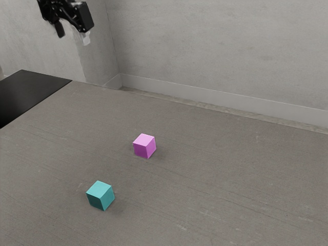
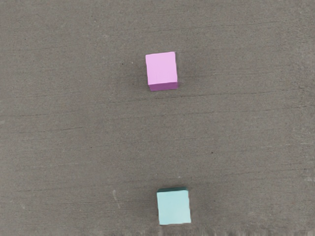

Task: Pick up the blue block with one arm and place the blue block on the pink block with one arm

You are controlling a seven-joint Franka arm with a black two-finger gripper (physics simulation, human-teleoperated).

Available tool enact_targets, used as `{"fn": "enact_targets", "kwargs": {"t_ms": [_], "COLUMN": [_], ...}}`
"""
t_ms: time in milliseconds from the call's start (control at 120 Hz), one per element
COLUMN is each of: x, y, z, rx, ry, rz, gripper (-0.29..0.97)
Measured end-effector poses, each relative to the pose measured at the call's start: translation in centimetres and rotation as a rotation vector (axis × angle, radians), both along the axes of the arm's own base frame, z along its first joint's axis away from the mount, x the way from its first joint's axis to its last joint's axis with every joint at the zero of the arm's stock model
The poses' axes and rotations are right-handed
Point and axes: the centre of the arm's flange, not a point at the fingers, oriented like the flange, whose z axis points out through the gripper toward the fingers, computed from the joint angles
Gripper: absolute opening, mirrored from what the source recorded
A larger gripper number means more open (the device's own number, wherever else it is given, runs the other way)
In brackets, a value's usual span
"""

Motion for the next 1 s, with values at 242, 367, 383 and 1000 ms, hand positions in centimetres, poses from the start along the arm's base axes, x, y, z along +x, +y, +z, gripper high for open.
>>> {"fn": "enact_targets", "kwargs": {"t_ms": [242, 367, 383, 1000], "x": [4.6, 1.2, 1.3, -1.4], "y": [2.8, 2.7, 2.6, 6.9], "z": [-18.9, -27.9, -28.6, -40.7], "rx": [0.115, 0.193, 0.188, -0.033], "ry": [0.354, 0.403, 0.399, 0.133], "rz": [-0.001, -0.001, -0.002, 0.106], "gripper": [0.68, 0.68, 0.68, 0.68]}}
